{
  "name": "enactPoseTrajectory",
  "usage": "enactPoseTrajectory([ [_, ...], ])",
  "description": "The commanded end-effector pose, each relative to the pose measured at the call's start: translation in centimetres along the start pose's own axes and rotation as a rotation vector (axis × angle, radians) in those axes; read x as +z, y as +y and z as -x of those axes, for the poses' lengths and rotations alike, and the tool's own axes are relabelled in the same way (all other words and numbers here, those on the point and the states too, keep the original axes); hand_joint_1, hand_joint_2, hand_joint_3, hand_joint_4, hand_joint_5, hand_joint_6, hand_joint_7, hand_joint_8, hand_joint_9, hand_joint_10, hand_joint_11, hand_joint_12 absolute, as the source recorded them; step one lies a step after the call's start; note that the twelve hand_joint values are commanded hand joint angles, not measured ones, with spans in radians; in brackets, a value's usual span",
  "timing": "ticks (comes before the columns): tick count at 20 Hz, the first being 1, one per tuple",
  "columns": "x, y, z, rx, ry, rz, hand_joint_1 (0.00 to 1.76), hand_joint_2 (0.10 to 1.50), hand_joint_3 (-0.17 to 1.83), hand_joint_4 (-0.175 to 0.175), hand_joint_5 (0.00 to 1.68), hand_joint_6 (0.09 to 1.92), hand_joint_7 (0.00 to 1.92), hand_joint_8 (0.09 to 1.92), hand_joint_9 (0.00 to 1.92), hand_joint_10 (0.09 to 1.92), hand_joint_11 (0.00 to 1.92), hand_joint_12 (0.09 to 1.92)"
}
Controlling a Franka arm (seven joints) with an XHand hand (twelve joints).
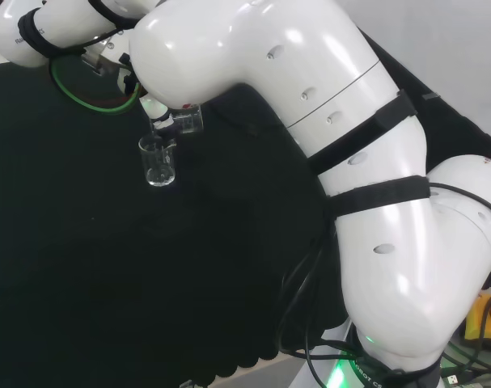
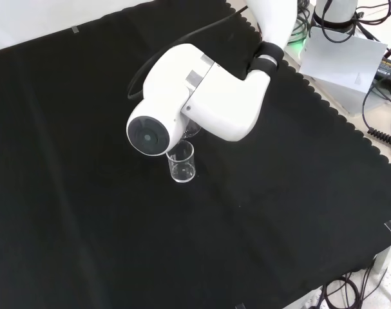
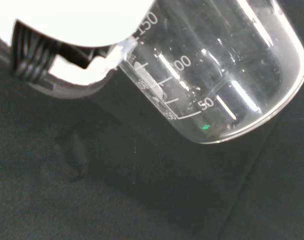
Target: Pour the water from the handheld beaker into the one on the table.
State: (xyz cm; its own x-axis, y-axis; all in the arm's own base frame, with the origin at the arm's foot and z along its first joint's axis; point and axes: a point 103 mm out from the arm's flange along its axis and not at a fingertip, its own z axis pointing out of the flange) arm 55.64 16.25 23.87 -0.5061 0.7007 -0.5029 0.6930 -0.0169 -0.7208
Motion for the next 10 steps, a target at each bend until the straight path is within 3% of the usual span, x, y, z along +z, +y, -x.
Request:
enactPoseTrajectory([
  [1,-0.32,-0.23,-0.21,0.0,-0.006,0.006,1.3,0.53,0.89,-0.033,1.2,0.83,1.39,0.67,1.42,0.42,1.17,0.86],
  [10,-0.38,-0.36,-0.21,-0.005,-0.01,0.003,1.3,0.53,0.89,-0.032,1.2,0.83,1.39,0.67,1.41,0.43,1.17,0.86],
])
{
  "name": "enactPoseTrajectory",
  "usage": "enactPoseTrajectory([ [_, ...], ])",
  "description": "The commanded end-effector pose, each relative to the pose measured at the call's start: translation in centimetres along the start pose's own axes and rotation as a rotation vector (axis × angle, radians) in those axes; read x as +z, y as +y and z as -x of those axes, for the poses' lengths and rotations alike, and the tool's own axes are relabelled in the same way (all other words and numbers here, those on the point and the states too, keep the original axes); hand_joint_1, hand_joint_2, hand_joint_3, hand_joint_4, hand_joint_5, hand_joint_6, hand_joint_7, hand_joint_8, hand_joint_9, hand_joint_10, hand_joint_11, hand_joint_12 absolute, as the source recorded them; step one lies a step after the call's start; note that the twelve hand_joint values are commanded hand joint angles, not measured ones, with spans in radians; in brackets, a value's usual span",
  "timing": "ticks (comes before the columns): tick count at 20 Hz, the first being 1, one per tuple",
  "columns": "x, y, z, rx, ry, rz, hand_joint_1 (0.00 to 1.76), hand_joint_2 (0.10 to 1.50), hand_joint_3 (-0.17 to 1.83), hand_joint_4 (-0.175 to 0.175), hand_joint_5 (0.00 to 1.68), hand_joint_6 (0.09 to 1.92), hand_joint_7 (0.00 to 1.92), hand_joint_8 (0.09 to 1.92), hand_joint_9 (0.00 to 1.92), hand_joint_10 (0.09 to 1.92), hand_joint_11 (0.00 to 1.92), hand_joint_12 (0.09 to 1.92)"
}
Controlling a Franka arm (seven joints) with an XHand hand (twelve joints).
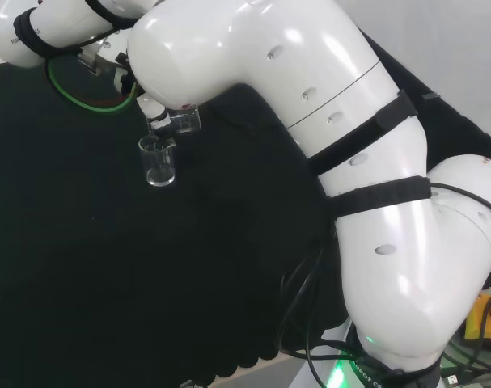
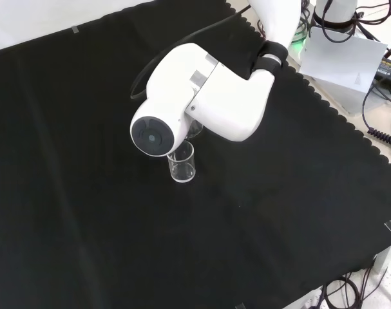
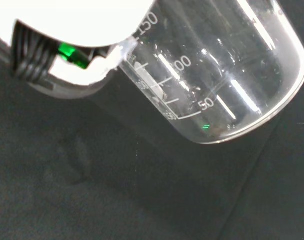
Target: Pour the water from the handheld beaker into the one on the table.
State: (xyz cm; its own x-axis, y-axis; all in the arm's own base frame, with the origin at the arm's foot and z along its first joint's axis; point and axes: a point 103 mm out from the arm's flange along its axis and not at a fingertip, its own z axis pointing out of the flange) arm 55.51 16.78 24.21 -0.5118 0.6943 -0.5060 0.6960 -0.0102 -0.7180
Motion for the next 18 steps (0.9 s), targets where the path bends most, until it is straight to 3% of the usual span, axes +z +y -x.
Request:
enactPoseTrajectory([
  [1,0.11,-0.01,0.06,-0.004,-0.001,-0.006,1.3,0.53,0.89,-0.032,1.2,0.83,1.39,0.67,1.41,0.43,1.17,0.86],
  [18,0.0,0.04,0.03,-0.01,0.007,0.002,1.3,0.53,0.89,-0.032,1.2,0.83,1.39,0.67,1.41,0.43,1.17,0.86],
])
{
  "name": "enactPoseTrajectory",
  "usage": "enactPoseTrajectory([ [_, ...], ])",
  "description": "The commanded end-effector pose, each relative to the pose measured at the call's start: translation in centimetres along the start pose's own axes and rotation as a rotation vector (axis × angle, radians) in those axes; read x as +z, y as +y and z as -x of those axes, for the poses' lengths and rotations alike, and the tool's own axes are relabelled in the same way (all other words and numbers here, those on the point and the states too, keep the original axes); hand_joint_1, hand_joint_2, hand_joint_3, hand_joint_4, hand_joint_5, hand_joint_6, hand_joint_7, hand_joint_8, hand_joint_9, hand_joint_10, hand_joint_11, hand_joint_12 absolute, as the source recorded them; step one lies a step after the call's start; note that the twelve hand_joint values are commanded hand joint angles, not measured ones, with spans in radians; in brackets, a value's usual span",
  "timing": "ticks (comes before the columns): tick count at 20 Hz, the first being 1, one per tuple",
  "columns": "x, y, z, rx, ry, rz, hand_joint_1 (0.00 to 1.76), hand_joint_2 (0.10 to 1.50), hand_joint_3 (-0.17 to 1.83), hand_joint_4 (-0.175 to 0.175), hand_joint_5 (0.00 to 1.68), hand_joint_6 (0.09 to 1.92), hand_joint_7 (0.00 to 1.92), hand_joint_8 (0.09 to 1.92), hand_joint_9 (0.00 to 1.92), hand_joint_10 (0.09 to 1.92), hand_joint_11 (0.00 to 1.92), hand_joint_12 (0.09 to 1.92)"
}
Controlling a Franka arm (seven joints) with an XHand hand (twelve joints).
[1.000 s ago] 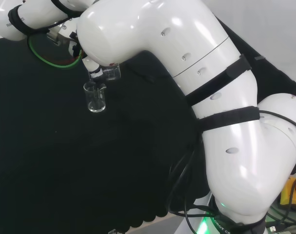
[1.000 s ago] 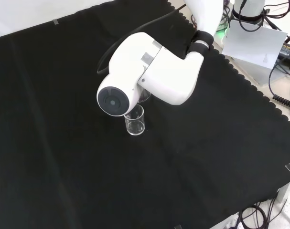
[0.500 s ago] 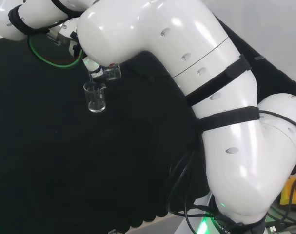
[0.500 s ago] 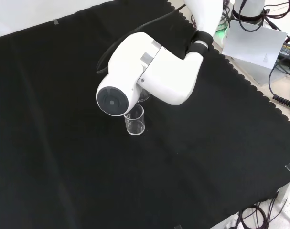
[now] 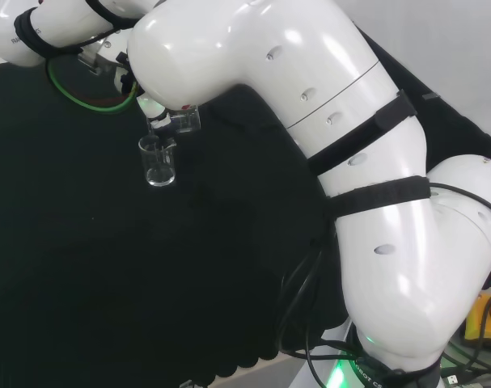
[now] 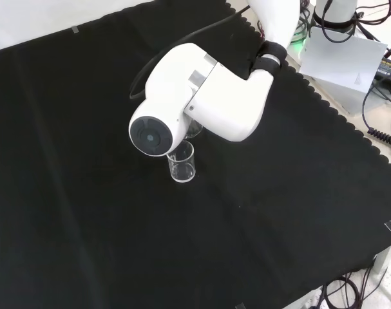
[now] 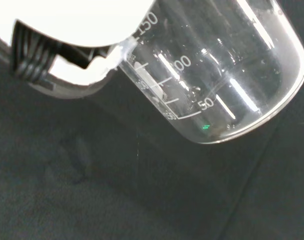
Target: Pour the water from the handheld beaker into the one on the table.
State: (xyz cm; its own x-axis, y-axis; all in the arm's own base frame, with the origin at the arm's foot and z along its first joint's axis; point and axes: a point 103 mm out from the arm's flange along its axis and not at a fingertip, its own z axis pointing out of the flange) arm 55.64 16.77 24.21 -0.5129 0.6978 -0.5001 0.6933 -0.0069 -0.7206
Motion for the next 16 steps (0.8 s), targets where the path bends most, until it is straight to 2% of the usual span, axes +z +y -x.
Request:
enactPoseTrajectory([
  [1,0.05,-0.05,-0.03,-0.005,0.003,0.003,1.3,0.53,0.89,-0.032,1.2,0.83,1.39,0.67,1.41,0.43,1.17,0.86],
  [9,0.15,-0.11,-0.01,-0.023,0.032,0.025,1.3,0.53,0.89,-0.032,1.2,0.83,1.39,0.67,1.41,0.43,1.17,0.86],
  [16,0.66,-0.44,0.64,-0.045,0.09,0.095,1.3,0.53,0.89,-0.031,1.2,0.83,1.39,0.67,1.41,0.43,1.17,0.86],
])
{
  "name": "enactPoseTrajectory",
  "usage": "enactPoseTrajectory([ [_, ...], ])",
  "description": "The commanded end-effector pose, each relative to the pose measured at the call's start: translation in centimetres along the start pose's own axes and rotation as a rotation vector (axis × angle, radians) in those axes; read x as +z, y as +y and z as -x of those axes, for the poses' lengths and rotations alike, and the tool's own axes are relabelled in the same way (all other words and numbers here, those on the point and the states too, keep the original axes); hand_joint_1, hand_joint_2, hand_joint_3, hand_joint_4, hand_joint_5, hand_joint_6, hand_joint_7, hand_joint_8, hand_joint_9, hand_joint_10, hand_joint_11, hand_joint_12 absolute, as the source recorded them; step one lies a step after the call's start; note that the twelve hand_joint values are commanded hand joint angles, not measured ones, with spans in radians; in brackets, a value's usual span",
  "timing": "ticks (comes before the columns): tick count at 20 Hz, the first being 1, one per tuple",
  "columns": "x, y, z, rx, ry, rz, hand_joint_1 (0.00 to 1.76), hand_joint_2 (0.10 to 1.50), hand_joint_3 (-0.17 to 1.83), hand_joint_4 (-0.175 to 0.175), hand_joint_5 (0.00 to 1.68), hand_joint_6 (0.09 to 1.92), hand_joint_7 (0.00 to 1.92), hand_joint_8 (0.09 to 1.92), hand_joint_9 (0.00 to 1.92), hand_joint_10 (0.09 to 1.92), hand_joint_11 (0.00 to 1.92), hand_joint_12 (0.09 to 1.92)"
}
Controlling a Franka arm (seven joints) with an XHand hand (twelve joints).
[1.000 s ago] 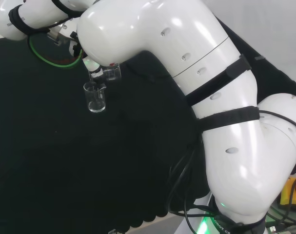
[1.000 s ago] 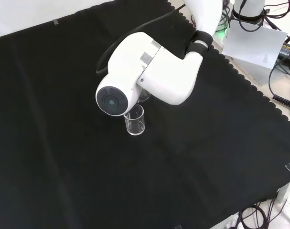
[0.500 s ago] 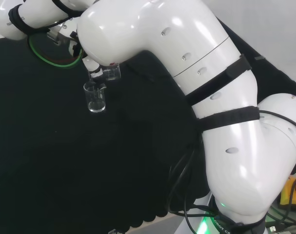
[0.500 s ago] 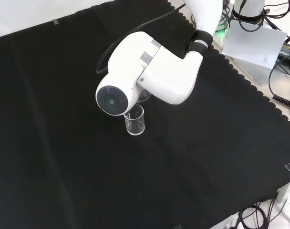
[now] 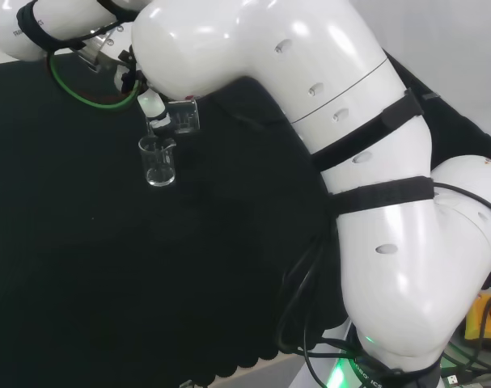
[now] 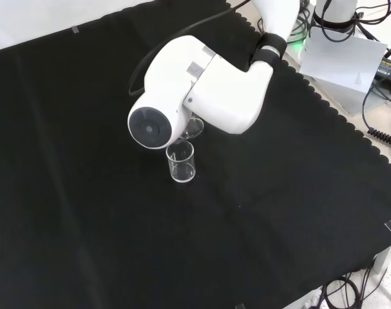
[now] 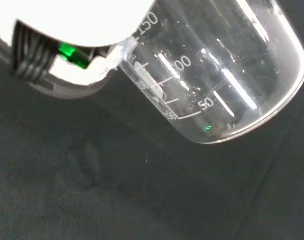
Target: Pour the water from the handheld beaker into the one on the table.
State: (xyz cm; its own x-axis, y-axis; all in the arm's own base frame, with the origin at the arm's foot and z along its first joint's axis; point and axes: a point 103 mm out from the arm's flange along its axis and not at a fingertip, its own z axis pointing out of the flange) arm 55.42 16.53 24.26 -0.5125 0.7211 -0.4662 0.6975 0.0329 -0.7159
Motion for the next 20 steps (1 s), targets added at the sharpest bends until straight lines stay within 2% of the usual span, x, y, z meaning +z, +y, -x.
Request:
enactPoseTrajectory([
  [1,0.5,-0.3,0.7,-0.027,0.067,0.073,1.3,0.53,0.89,-0.031,1.2,0.83,1.39,0.67,1.41,0.43,1.17,0.86],
  [7,1.3,-0.4,1.6,-0.046,0.118,0.114,1.3,0.53,0.89,-0.027,1.2,0.83,1.39,0.67,1.41,0.43,1.17,0.86],
  [20,2.5,-0.7,2.8,-0.098,0.23,0.256,1.3,0.53,0.89,-0.024,1.2,0.83,1.38,0.67,1.4,0.44,1.16,0.86],
])
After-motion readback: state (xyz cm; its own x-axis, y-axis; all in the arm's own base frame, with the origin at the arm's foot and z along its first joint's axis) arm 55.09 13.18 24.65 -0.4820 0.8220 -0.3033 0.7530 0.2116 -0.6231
